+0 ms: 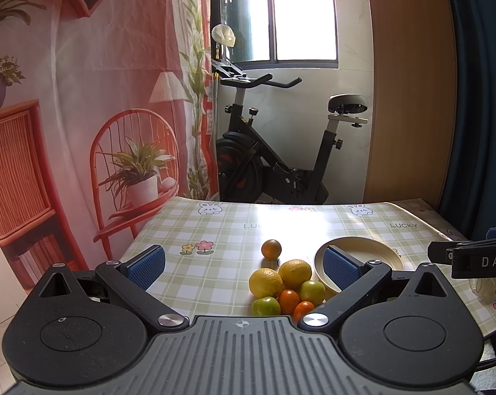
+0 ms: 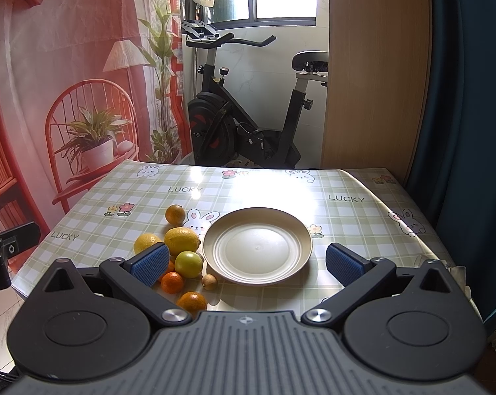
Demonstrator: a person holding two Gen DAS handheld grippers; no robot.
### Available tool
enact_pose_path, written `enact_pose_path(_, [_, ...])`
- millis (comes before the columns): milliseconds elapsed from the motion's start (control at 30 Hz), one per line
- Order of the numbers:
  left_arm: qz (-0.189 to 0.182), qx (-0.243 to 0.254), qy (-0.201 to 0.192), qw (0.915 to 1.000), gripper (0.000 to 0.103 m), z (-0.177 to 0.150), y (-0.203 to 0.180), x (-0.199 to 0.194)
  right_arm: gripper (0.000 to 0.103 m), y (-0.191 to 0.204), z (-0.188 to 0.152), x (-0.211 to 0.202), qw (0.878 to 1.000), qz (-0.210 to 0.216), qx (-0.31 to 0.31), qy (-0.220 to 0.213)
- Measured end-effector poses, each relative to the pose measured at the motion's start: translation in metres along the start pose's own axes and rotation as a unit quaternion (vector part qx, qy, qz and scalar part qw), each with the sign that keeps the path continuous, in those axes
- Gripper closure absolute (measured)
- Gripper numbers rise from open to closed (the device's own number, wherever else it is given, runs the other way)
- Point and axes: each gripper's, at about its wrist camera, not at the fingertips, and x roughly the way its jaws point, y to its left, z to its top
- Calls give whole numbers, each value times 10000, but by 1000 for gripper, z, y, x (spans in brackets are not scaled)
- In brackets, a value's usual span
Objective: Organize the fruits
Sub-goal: 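Move the left tool toward the fruit pile beside the plate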
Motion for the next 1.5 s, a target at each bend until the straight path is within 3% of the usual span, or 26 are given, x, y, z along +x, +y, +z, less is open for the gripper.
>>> enact_pose_path(167, [117, 104, -136, 9998, 0, 4, 0, 2, 0, -2, 9, 0, 9998, 84, -58, -163])
enact_pose_path(333, [168, 31, -180, 9997, 0, 11, 7, 16, 0, -9, 22, 4, 9958, 506, -60, -765])
enact_pose_path(600, [422, 178, -517, 9976, 1, 18, 2, 50, 0, -19, 36, 50, 9882, 895, 0, -1240])
enact_pose_path(733, [234, 329, -508, 9979, 1, 18, -4, 69, 0, -24, 35, 73, 9800, 996, 94, -1719])
enact_pose_path(1000, [-55, 81, -175, 9998, 10, 2, -5, 109, 0, -20, 22, 115, 9823, 1143, 144, -1475])
enact_pose_path(1167, [-672, -272, -549, 9959, 17, -18, 2, 115, 0, -20, 5, 131, 9821, 1361, 111, -1300])
enact_pose_path(1300, [-839, -350, -829, 9924, 17, -30, -3, 118, 0, -15, -8, 140, 9854, 1333, -39, -1058])
enact_pose_path(1400, [-1016, -349, -566, 9926, 17, -33, -7, 127, 0, -12, -21, 144, 9879, 1242, -191, -911])
enact_pose_path(1500, [-805, -204, -371, 9959, 17, -41, -13, 130, 0, -9, -33, 148, 9897, 1225, -319, -667])
